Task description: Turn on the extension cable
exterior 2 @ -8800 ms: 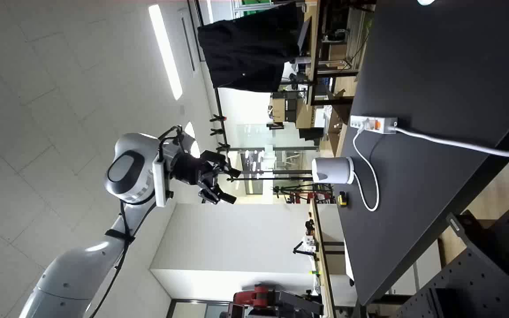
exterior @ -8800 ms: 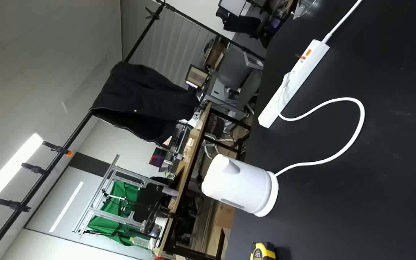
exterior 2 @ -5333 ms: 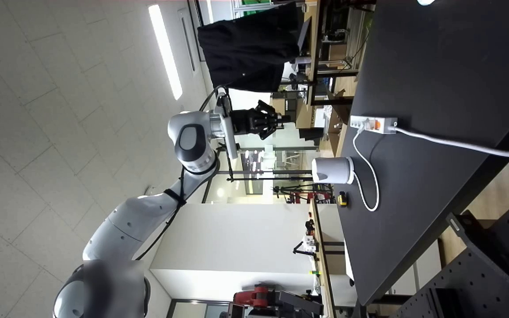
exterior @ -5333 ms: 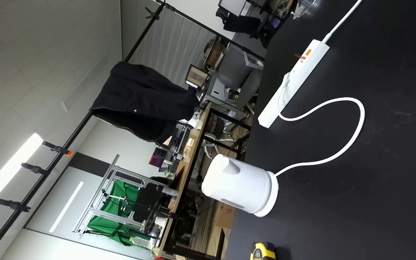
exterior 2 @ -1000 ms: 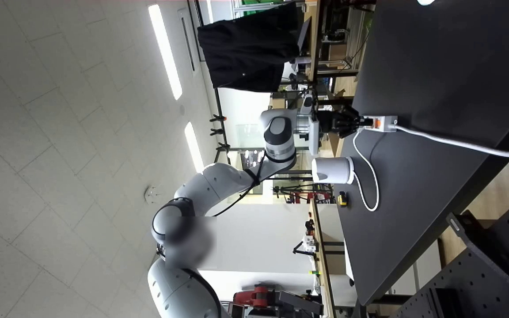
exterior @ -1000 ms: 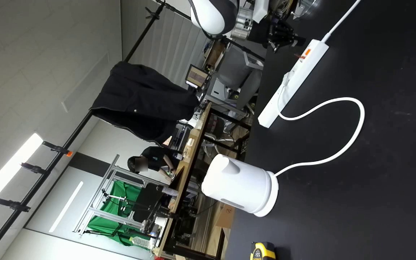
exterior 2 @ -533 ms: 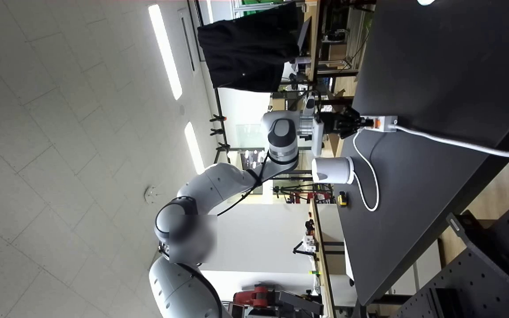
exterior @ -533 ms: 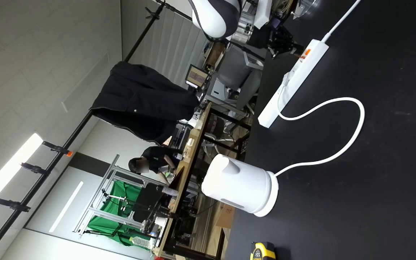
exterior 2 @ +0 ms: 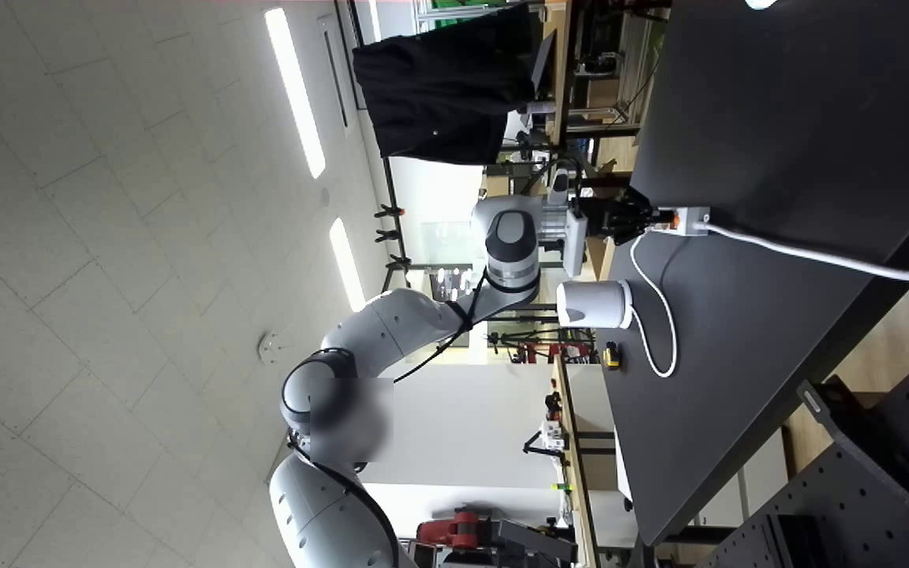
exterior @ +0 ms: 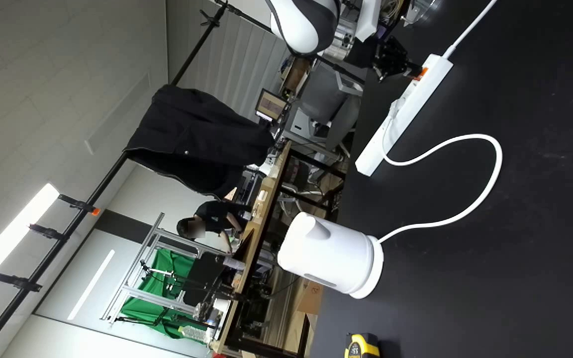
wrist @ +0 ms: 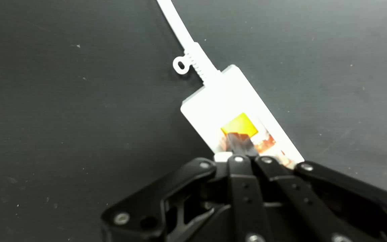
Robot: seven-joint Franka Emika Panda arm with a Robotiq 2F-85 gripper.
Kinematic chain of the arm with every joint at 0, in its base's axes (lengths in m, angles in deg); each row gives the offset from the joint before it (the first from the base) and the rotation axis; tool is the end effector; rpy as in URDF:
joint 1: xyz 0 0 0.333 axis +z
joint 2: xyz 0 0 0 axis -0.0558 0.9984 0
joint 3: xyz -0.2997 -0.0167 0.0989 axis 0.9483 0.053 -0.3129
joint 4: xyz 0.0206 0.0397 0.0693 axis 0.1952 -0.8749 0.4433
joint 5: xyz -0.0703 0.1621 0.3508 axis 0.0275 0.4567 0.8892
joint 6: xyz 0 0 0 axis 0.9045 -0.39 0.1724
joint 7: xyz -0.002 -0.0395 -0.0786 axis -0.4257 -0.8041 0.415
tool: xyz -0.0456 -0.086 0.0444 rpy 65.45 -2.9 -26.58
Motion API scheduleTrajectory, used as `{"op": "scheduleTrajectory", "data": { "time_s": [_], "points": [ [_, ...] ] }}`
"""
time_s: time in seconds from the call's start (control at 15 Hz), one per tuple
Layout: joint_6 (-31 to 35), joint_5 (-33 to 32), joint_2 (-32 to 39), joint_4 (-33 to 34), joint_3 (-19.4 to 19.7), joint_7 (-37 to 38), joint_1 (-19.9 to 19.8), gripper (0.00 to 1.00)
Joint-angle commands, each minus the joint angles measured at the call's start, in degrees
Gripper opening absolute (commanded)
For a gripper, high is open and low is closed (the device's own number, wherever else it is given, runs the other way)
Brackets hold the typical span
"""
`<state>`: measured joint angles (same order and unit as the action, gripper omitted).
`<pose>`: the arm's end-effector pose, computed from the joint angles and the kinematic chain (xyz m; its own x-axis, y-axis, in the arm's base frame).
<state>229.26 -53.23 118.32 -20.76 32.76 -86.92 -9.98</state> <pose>0.6453 -0.1297 0.1159 0.9915 -0.1046 -0.0776 -0.1007 -0.9935 0.0531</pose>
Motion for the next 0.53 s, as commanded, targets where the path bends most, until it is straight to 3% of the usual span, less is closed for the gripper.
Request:
{"op": "scheduleTrajectory", "data": {
  "time_s": [0.0, 0.47],
  "points": [
    [0.34, 0.34, 0.33, 0.34, -0.61, 0.87, -0.75, 0.0],
    [1.05, 0.32, 0.8, 0.18, -0.43, 0.58, -1.21, 0.0]
  ]
}}
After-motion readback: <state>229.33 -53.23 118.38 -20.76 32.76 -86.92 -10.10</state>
